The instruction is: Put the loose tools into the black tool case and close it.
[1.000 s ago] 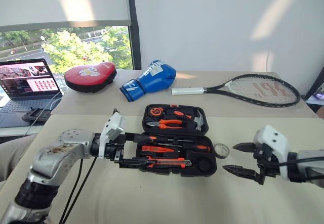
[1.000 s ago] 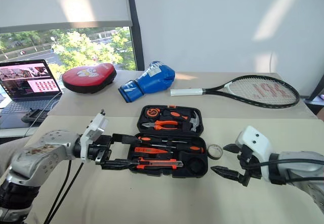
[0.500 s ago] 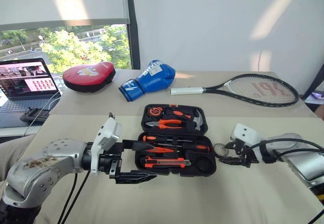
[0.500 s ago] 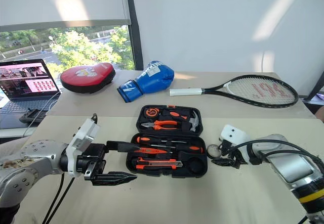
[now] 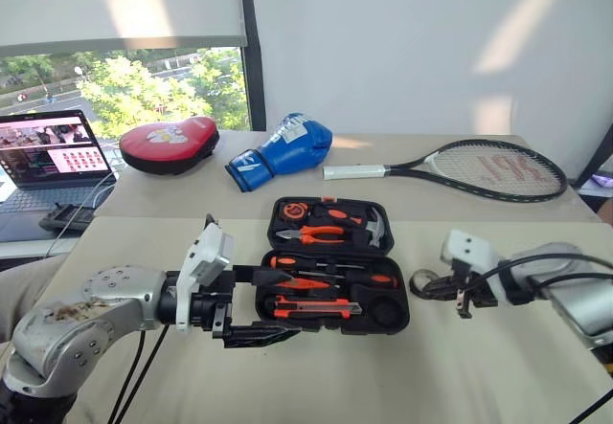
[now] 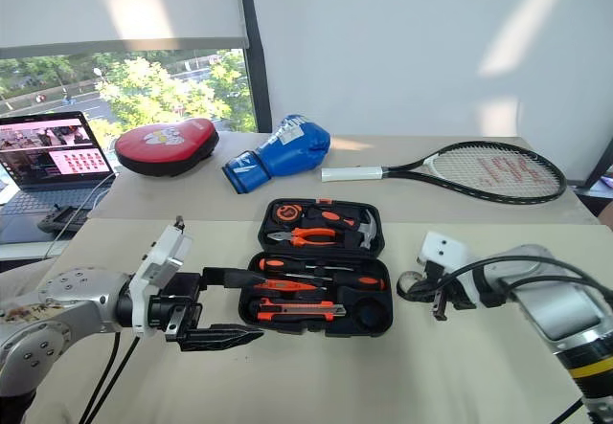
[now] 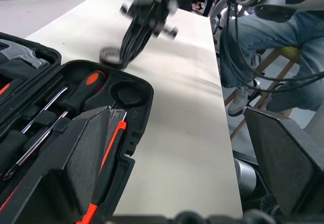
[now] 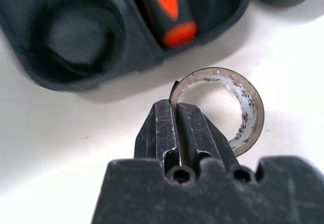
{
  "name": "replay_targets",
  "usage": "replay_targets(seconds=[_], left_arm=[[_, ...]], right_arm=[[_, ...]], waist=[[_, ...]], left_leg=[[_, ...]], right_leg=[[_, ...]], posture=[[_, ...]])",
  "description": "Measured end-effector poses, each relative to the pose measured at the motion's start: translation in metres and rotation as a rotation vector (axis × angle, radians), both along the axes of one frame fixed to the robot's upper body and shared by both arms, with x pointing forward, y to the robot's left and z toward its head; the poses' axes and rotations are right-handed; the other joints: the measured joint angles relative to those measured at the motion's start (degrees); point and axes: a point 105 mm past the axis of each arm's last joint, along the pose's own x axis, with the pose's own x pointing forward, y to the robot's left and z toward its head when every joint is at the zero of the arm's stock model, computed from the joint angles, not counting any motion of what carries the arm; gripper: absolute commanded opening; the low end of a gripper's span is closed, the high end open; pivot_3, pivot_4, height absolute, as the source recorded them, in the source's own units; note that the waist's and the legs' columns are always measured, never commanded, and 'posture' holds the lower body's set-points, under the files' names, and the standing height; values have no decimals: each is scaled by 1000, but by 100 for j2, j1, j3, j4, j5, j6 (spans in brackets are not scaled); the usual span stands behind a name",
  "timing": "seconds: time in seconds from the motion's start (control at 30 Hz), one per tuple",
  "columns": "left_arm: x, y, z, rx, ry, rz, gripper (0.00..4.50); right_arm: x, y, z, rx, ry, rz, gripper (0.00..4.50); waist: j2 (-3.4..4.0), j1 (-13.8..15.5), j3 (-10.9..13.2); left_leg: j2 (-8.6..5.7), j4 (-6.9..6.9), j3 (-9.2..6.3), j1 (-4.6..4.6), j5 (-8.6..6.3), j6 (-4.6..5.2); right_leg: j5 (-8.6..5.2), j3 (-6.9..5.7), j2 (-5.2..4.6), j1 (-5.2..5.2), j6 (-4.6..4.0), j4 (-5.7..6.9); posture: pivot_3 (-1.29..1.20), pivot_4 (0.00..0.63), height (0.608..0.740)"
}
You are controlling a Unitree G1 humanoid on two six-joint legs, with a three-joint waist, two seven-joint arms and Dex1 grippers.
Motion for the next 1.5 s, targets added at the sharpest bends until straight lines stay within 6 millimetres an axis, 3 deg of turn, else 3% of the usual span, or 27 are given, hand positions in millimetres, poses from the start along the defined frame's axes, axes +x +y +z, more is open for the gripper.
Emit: replay_targets(seconds=[0.1, 0.2, 0.4, 0.6, 0.73, 0.9, 1.0, 1.1, 1.13, 1.17, 1.2, 1.27, 1.3, 1.47, 1.5], left_arm=[[0, 1, -3, -1, 2, 6, 4500], [1, 2, -3, 4, -4, 11, 4500], [2, 2, -3, 6, -8, 17, 4500], [5, 1, 0, 8, -20, 32, 4500], [6, 1, 0, 10, -24, 43, 4500], [15, 4, -2, 6, -14, 103, 4500], [34, 12, -9, -31, 39, 223, 4500], [50, 21, -13, -23, 53, 322, 4500], [65, 23, -12, -35, 48, 393, 4500], [90, 26, -10, -62, 47, 510, 4500], [110, 27, -7, -76, 37, 602, 4500], [132, 28, -8, -52, 39, 716, 4500], [145, 29, -12, -32, 65, 786, 4500], [188, 17, -23, 46, 221, 936, 4500], [194, 15, -22, 48, 244, 945, 4500]], right_arm=[[-21, 27, 16, 55, 12, 101, 15], [-28, 48, 8, 93, 43, 135, 15], [-27, 64, -23, 66, 99, 143, 15], [-22, 63, -29, 20, 98, 157, 15], [-21, 61, -32, 13, 104, 172, 1275], [-21, 66, -17, 112, 97, 153, 1275], [-16, 64, 7, 199, 37, 109, 1275], [-12, 62, 15, 237, 5, 66, 1275], [-3, 61, 16, 278, -16, 10, 1275], [19, 60, 21, 342, -58, -83, 1275], [38, 57, 26, 371, -100, -169, 1532], [59, 40, 26, 353, -145, -298, 1944], [71, 31, 24, 347, -163, -372, 2378], [109, 14, 15, 364, -150, -577, 4005], [114, 14, 18, 370, -146, -594, 4005]], waist=[[-9, -16, 4], [-10, -8, 5], [-11, 12, 6], [-18, -7, 2], [-24, 5, 2], [-24, -2, 5], [-27, 10, 6], [-31, 5, 7], [-31, 11, 7], [-35, 20, 8], [-40, 25, 13], [-46, 46, 16], [-49, 58, 16], [-51, 1, 18], [-51, -14, 18]], left_leg=[[16, -9, -1, 15, -1, -15], [13, -12, -2, 18, -2, -16], [3, -7, -2, 15, -1, -15], [3, -11, -2, 36, -1, -15], [2, -8, -2, 38, -1, -15], [3, -12, -4, 28, 1, -18], [4, -11, -11, 25, 1, -19], [2, -12, -11, 23, 1, -19], [1, -11, -11, 28, 1, -19], [-4, -1, -10, 36, 5, -23], [-15, -6, -10, 19, 27, -22], [-30, -17, -10, 11, 47, -18], [-35, -17, -10, 16, 47, -17], [-48, -21, -6, -19, 65, -15], [-52, -23, -2, -32, 71, -14]], right_leg=[[1, 0, 4, 7, -10, -2], [3, 1, 2, 8, -17, 1], [5, 1, 1, 6, -19, 3], [4, -3, 9, 26, -19, 1], [4, -1, 8, 27, -19, 3], [5, 0, 7, 16, -19, 6], [5, -7, 8, 18, -19, 6], [6, -7, 6, 16, -19, 5], [6, -7, 6, 20, -19, 7], [13, -8, 8, 32, -22, 8], [31, -8, 8, 22, -26, -1], [49, -7, -1, 9, -24, 4], [49, -9, -2, 16, -24, 4], [53, -7, -1, -28, -17, 35], [53, -6, -2, -45, -16, 43]], posture=[[0, 150, 740], [0, 150, 740], [0, 150, 740], [0, 150, 740], [0, 150, 740], [0, 150, 740], [0, 150, 740], [0, 150, 740], [0, 150, 740], [0, 150, 740], [0, 150, 740], [0, 150, 740], [0, 150, 740], [0, 150, 740], [0, 150, 740]])
